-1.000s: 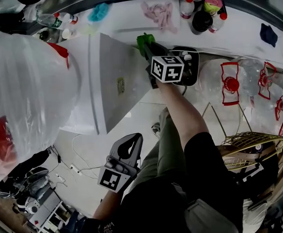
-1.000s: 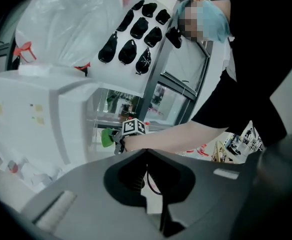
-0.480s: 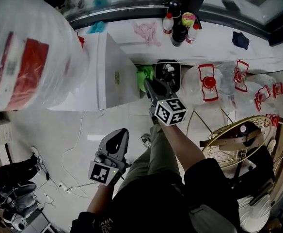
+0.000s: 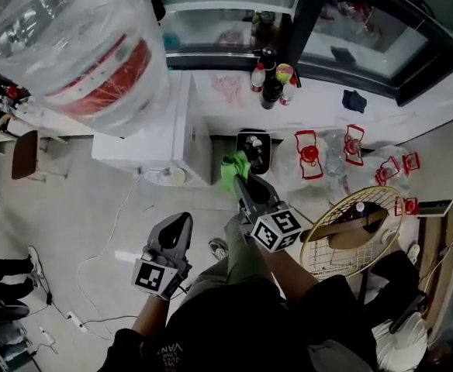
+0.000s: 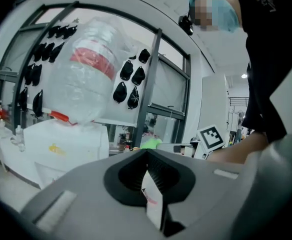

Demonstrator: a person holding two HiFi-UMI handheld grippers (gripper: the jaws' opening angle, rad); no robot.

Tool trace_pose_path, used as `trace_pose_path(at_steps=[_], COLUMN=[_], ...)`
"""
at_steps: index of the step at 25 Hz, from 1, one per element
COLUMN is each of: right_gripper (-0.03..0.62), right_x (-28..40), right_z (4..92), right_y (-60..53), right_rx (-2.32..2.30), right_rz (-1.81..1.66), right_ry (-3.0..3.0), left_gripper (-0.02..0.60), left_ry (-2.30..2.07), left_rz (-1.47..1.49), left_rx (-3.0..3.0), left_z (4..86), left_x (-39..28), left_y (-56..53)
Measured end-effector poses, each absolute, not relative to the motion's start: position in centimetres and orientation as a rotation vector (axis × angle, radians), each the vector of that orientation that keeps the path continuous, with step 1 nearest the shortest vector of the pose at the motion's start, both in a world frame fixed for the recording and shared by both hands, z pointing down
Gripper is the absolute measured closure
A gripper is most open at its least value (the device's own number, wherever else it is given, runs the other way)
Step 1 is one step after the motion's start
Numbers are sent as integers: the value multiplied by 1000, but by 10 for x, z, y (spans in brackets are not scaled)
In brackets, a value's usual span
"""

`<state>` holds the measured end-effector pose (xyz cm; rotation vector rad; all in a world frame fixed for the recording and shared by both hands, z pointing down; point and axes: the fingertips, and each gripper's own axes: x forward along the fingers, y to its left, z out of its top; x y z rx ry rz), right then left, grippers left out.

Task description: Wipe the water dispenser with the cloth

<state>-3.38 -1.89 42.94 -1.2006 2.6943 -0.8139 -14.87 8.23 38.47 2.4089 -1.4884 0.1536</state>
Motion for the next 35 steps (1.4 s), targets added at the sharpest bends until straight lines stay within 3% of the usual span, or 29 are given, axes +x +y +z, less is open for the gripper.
trace_pose_path(at_steps=[12, 35], right_gripper=[530, 530], right_x=[-38, 25], right_z=[371, 298], right_y=[74, 226], right_rx=[-961, -765], right_rz=[-708, -459], right_ry=[2933, 2984], left_gripper=[580, 580], left_ry=[-1752, -1878], left_rz=[59, 19], left_rx=[2307, 2297], left_z=[347, 317], left_x=[-195, -118], left_y=[134, 288])
